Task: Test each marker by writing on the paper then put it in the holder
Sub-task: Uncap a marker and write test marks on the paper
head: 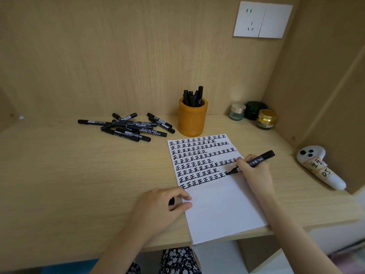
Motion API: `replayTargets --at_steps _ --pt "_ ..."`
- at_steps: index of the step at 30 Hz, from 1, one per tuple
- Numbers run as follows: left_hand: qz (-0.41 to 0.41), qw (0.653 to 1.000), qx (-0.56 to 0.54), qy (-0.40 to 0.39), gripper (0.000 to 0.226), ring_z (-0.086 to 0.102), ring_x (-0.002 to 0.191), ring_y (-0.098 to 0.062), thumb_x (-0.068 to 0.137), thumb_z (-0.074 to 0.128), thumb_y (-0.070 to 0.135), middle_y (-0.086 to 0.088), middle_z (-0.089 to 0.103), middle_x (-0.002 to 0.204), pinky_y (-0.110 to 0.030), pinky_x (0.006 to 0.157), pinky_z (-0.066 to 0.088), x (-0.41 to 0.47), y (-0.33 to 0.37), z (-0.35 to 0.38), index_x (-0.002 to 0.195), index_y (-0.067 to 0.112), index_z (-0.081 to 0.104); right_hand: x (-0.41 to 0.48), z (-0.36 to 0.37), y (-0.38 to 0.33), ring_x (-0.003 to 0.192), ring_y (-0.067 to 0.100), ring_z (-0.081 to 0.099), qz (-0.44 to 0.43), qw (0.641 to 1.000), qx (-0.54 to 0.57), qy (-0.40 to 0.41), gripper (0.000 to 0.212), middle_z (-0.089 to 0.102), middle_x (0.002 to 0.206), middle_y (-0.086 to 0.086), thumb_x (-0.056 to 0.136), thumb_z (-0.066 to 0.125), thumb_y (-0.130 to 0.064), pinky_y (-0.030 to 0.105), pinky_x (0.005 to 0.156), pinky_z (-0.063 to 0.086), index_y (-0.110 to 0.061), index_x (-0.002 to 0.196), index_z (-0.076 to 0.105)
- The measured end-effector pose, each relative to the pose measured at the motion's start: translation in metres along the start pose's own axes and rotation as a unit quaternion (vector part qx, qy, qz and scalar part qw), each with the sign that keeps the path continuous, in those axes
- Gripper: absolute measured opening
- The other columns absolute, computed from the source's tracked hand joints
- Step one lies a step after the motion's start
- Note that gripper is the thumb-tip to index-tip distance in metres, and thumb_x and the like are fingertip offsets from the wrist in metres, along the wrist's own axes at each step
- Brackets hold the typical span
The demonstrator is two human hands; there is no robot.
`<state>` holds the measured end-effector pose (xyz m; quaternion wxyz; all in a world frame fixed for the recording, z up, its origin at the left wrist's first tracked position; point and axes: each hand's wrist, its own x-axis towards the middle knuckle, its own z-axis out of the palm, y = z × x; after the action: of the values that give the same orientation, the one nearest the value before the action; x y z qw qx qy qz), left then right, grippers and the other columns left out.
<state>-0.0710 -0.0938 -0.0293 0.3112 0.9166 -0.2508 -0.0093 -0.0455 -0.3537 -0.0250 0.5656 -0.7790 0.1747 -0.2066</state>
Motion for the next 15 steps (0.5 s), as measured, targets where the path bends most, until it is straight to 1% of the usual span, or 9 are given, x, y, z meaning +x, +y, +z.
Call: replayTargets --at_steps 1,3,4,6,7,10,11,13,15 --pt "0.001 1.000 0.000 0.000 0.022 0.048 0.049 -0.003 0.083 0.057 0.057 0.029 0.053 0.055 -0.010 0.050 0.033 -0.0001 0.0001 0.0001 0.100 0.045 0.063 -0.0001 -0.0003 0.0001 0.050 0.009 0.031 0.001 1.000 0.001 0.001 0.020 0.038 0.054 0.000 0.084 0.061 -0.009 0.019 0.042 0.023 -0.001 0.067 0.054" --pt "0.002 1.000 -0.004 0.005 0.022 0.047 0.048 -0.004 0.082 0.057 0.057 0.025 0.052 0.051 -0.010 0.050 0.034 -0.0003 -0.0006 0.0005 0.100 0.045 0.064 -0.0001 -0.0007 0.0005 0.047 0.007 0.030 0.004 1.000 0.004 0.003 0.021 0.038 0.052 -0.002 0.084 0.061 -0.010 0.019 0.041 0.022 -0.001 0.067 0.055" --pt "0.003 1.000 -0.006 0.006 0.022 0.046 0.047 -0.005 0.082 0.057 0.057 0.023 0.051 0.050 -0.011 0.051 0.035 -0.0003 -0.0009 0.0006 0.100 0.045 0.064 0.0000 -0.0006 0.0008 0.045 0.006 0.029 0.005 1.000 0.006 0.001 0.023 0.037 0.049 -0.006 0.084 0.061 -0.009 0.018 0.041 0.022 -0.003 0.064 0.053" --pt "0.003 1.000 -0.007 0.003 0.022 0.046 0.047 -0.005 0.082 0.057 0.057 0.027 0.052 0.053 -0.010 0.051 0.035 -0.0005 -0.0013 0.0007 0.100 0.045 0.064 -0.0002 -0.0002 0.0011 0.044 0.005 0.030 0.006 1.000 0.002 -0.007 0.027 0.035 0.043 -0.014 0.084 0.061 -0.010 0.018 0.042 0.023 -0.009 0.060 0.049" --pt "0.004 1.000 -0.007 0.002 0.023 0.046 0.047 -0.005 0.082 0.056 0.057 0.027 0.052 0.054 -0.011 0.051 0.036 -0.0005 -0.0013 0.0008 0.100 0.045 0.063 -0.0004 0.0002 0.0011 0.045 0.005 0.030 0.005 1.000 -0.004 -0.010 0.027 0.035 0.042 -0.014 0.084 0.061 -0.010 0.018 0.042 0.023 -0.009 0.061 0.048" --pt "0.004 1.000 -0.007 0.009 0.023 0.046 0.048 -0.006 0.082 0.057 0.057 0.014 0.050 0.049 -0.012 0.052 0.036 -0.0002 -0.0021 0.0015 0.100 0.045 0.064 -0.0005 0.0010 0.0005 0.046 0.006 0.029 -0.001 1.000 -0.013 -0.005 0.024 0.035 0.046 -0.010 0.084 0.061 -0.009 0.019 0.042 0.023 -0.007 0.063 0.049" --pt "0.004 1.000 -0.006 0.010 0.023 0.046 0.048 -0.006 0.082 0.057 0.057 0.013 0.049 0.048 -0.012 0.052 0.036 -0.0002 -0.0023 0.0016 0.100 0.045 0.064 -0.0007 0.0010 0.0000 0.046 0.006 0.029 -0.003 1.000 -0.015 0.001 0.023 0.036 0.049 -0.008 0.084 0.060 -0.009 0.019 0.042 0.023 -0.006 0.063 0.050" --pt "0.002 1.000 -0.004 0.006 0.022 0.046 0.048 -0.005 0.082 0.056 0.057 0.016 0.050 0.049 -0.011 0.052 0.036 -0.0004 -0.0029 0.0018 0.100 0.046 0.063 -0.0013 0.0001 -0.0015 0.045 0.006 0.028 -0.006 1.000 -0.018 0.016 0.022 0.035 0.052 -0.002 0.084 0.060 -0.007 0.019 0.041 0.022 -0.004 0.064 0.049" --pt "0.002 1.000 -0.002 -0.001 0.022 0.047 0.048 -0.005 0.082 0.056 0.058 0.026 0.053 0.055 -0.010 0.051 0.035 -0.0005 -0.0027 0.0016 0.100 0.046 0.063 -0.0013 -0.0008 -0.0022 0.044 0.007 0.028 -0.009 0.999 -0.022 0.032 0.024 0.034 0.053 0.001 0.083 0.059 -0.006 0.020 0.040 0.021 -0.005 0.062 0.047"
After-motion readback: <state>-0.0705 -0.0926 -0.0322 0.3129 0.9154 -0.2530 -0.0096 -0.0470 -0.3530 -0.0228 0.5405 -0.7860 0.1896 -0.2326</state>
